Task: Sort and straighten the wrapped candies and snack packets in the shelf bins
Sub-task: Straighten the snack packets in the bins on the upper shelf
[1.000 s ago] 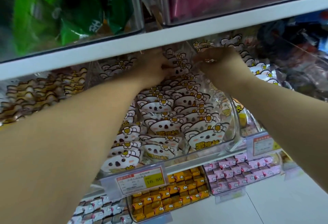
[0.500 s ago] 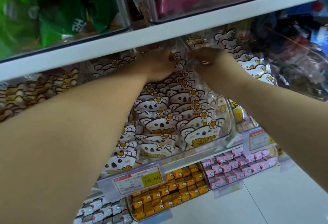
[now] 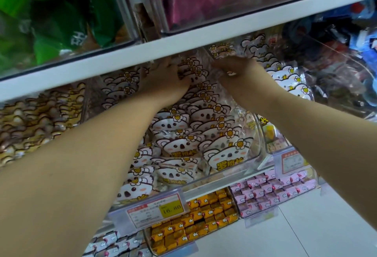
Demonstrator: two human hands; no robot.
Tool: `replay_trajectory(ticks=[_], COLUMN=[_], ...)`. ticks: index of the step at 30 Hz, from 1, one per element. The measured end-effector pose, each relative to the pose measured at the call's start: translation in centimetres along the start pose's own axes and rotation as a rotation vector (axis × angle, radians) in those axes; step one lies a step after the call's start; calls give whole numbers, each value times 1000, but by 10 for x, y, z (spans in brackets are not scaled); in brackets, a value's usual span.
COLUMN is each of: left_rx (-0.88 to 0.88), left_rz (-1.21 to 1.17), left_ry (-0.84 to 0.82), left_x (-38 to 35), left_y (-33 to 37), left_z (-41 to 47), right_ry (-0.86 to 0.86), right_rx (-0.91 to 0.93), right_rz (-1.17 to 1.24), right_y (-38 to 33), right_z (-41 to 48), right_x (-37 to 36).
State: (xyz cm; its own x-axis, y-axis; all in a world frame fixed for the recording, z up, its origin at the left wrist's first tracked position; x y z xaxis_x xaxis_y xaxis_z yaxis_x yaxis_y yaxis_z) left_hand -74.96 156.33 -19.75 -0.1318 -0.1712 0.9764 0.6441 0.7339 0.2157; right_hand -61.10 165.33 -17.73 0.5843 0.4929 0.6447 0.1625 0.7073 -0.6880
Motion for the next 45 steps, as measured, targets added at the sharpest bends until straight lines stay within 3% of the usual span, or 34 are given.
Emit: replay_trajectory(ticks=[4,9,13,21,25,31,35,39,41,45], left_rx=[-7,-190,-230,-245,-231,-132,-16,-52,-165,-190], left_rz=[12,-307,-181,-205,-29,-61,-66,-268,-224,64], left_ry=[-102,134,54,-38,-89,84,100,175,250,-100], left_x=[-1,24,11,12,1,10,5,19,30,-4], left_y=[2,12,17,17,14,8,5,6,14,22], left_z=[3,-22,-25,-26,-26,-5,0,-33,-64,-99], right_ry=[9,1,-2,14,33,31,30,123,105,-107], right_rx=[-25,-42,-39,-17,-29,-34,15,44,127,258], right_rz=[44,89,88,64,46,66,21,-40,-155,-308], right_y=[1,3,4,3,4,2,-2,-12,-23,-37], right_z=[-1,-2,-2,-1,-1,-2,-4,-14,-24,-68], right_x=[-1,-1,-1,-2,0,0,0,14,19,13])
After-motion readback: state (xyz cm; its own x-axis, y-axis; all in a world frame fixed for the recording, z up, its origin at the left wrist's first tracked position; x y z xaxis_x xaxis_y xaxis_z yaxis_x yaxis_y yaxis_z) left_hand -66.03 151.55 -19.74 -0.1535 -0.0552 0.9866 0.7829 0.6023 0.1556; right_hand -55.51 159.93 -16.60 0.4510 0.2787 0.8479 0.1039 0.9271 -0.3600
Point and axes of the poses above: each hand's wrist, its own z-axis towards the middle knuckle, its own x-axis out of the back of the hand, y = z × x, the point moved 8 cm from there along z, towards the middle knuckle, and after that the axes turned 9 degrees about x, right-handed, at the moved point
